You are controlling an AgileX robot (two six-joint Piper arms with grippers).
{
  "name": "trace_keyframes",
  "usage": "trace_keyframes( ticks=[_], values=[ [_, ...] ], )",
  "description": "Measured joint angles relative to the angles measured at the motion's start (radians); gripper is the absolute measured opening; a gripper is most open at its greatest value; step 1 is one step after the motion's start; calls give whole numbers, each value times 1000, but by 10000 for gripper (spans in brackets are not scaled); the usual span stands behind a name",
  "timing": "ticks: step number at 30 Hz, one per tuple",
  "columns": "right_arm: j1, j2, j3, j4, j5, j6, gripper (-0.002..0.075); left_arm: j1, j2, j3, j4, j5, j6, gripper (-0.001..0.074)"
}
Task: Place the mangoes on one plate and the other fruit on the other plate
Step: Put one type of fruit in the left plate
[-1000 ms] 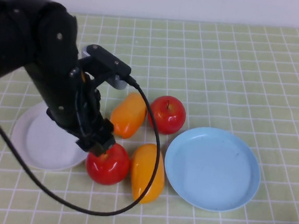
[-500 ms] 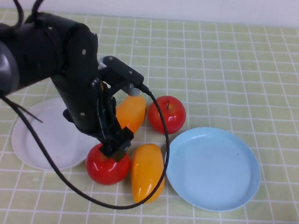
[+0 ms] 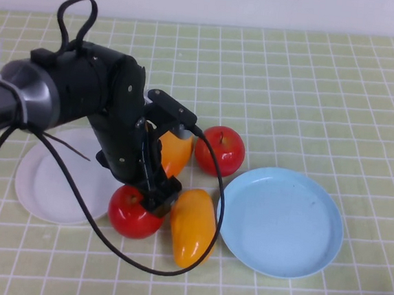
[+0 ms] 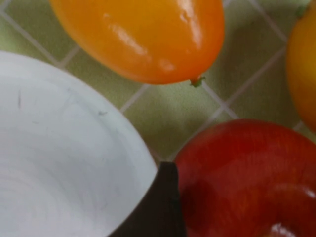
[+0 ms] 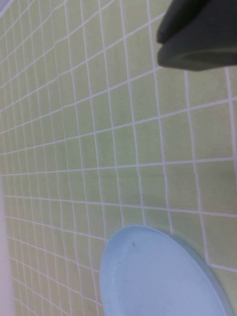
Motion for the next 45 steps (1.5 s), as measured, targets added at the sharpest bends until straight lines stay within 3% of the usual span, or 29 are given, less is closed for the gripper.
trace_keyframes(
  ticks=[8,13,23,26,34,38,42,45],
  values=[
    [0,0,0,0,0,0,-16,0,15,-1,5,-3,2,666],
    [0,0,0,0,0,0,-16,0,15,-1,6,11,2,575],
    [0,0,0,0,0,0,-16,0,-33,-135,19,151,2,575],
    [0,0,0,0,0,0,-16,43,-51,-191,22,189,4,575],
    [0,0,0,0,0,0,-16,275,40,-204,63,179,-46,575],
    [0,0,0,0,0,0,-16,299,83,-204,89,173,-54,578],
    [0,0,0,0,0,0,-16,301,89,-204,121,135,-67,662],
    [0,0,0,0,0,0,-16,301,89,-204,153,111,-88,668]
  ],
)
